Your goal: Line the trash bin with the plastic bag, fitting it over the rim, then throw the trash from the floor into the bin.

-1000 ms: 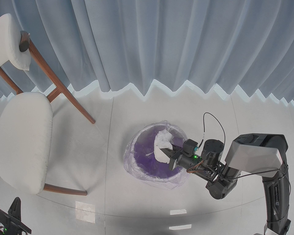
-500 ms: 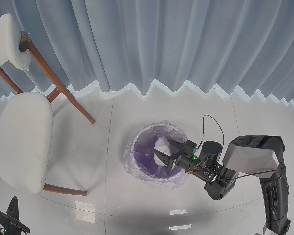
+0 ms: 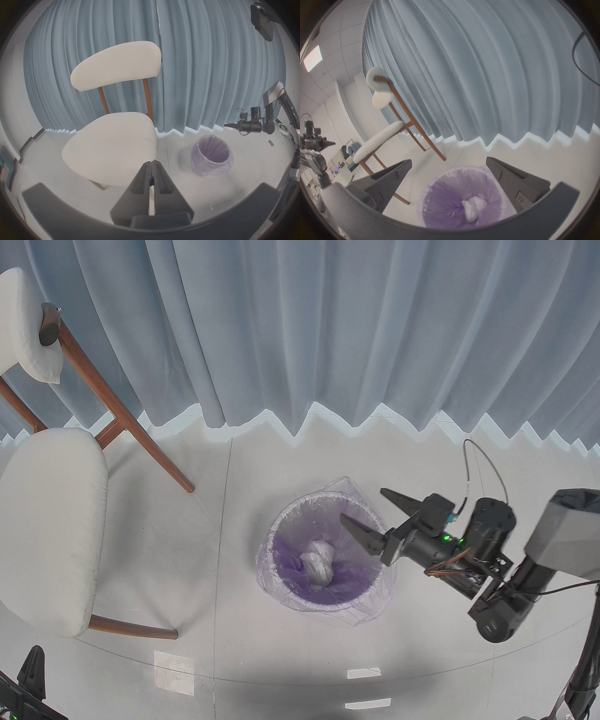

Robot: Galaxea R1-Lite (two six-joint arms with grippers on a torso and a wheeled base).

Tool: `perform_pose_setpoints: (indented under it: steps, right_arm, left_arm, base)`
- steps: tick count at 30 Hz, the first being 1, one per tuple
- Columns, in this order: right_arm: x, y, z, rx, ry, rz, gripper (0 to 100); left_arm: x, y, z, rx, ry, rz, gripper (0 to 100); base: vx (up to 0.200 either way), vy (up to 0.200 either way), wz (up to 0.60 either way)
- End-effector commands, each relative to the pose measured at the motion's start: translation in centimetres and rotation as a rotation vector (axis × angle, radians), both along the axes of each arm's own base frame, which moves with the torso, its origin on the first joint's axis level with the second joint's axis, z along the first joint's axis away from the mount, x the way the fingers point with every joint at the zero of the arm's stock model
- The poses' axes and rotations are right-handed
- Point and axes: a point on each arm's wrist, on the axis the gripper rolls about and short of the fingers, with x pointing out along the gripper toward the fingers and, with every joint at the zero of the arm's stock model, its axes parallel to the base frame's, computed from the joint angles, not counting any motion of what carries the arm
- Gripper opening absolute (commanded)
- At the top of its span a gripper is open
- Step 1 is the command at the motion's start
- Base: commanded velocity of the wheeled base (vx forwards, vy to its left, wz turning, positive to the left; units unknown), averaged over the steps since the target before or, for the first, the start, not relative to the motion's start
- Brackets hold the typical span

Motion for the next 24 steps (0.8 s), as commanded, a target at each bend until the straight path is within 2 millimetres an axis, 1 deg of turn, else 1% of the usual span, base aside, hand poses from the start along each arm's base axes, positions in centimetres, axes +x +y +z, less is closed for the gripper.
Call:
perform_pose_setpoints:
  steps: [1,2,4,6,8,9,10,11,12,16,17,18,19,22,23,24]
  right_arm:
    - [-7.5,-7.0,7.3,0.068,-0.129,-0.108,100]
    - [-9.5,-9.5,8.0,0.071,-0.152,-0.172,100]
    - [-12.1,-12.5,8.7,0.077,-0.187,-0.266,100]
    - [-14.7,-14.6,9.2,0.083,-0.228,-0.351,100]
    - [-17.0,-16.1,9.4,0.088,-0.271,-0.426,100]
    - [-17.6,-16.5,9.5,0.089,-0.285,-0.446,100]
    - [-19.0,-17.0,9.5,0.092,-0.312,-0.486,100]
    - [-19.6,-17.2,9.3,0.091,-0.314,-0.496,100]
    - [-20.8,-17.4,9.0,0.085,-0.317,-0.517,100]
    - [-23.7,-17.6,8.7,0.071,-0.331,-0.547,100]
    - [-24.8,-17.6,8.3,0.059,-0.323,-0.550,100]
    - [-25.5,-17.6,8.0,0.053,-0.318,-0.551,100]
    - [-26.8,-17.6,7.4,0.036,-0.312,-0.551,100]
    - [-29.2,-17.5,5.2,-0.001,-0.261,-0.554,100]
    - [-29.5,-17.5,4.9,-0.006,-0.255,-0.554,100]
    - [-30.7,-17.5,3.7,-0.020,-0.250,-0.556,100]
  left_arm:
    - [0.0,0.1,-0.5,-0.036,-0.006,0.056,0]
    - [0.0,0.3,-0.5,-0.038,-0.009,0.144,0]
    - [-0.1,0.5,-0.5,-0.042,-0.012,0.227,0]
    - [-0.1,0.5,-0.5,-0.037,-0.011,0.231,0]
    - [-0.1,0.6,-0.5,-0.028,-0.008,0.246,0]
    - [-0.1,0.6,-0.5,-0.033,-0.009,0.257,0]
    - [-0.1,0.6,-0.4,-0.039,-0.012,0.289,0]
    - [-0.1,0.7,-0.4,-0.036,-0.011,0.292,0]
    - [-0.1,0.6,-0.4,-0.030,-0.010,0.272,0]
    - [0.0,0.1,-0.5,-0.003,-0.004,0.049,0]
    - [0.0,-0.1,-0.5,0.013,-0.003,-0.034,0]
    - [0.0,-0.1,-0.5,0.033,-0.003,-0.072,0]
    - [0.0,-0.3,-0.5,0.037,-0.001,-0.122,0]
    - [0.0,-0.2,-0.5,-0.010,-0.002,-0.114,0]
    - [0.0,-0.2,-0.5,-0.016,-0.002,-0.102,0]
    - [0.0,-0.1,-0.5,-0.038,-0.005,-0.032,0]
  base:
    - [0.000,0.000,0.00]
    - [0.000,0.000,0.00]
    - [0.000,0.000,0.00]
    - [0.000,0.000,0.00]
    - [0.000,0.000,0.00]
    - [0.000,0.000,0.00]
    - [0.000,0.000,0.00]
    - [0.000,0.000,0.00]
    - [0.000,0.000,0.00]
    - [0.000,0.000,0.00]
    - [0.000,0.000,0.00]
    - [0.000,0.000,0.00]
    - [0.000,0.000,0.00]
    - [0.000,0.000,0.00]
    - [0.000,0.000,0.00]
    - [0.000,0.000,0.00]
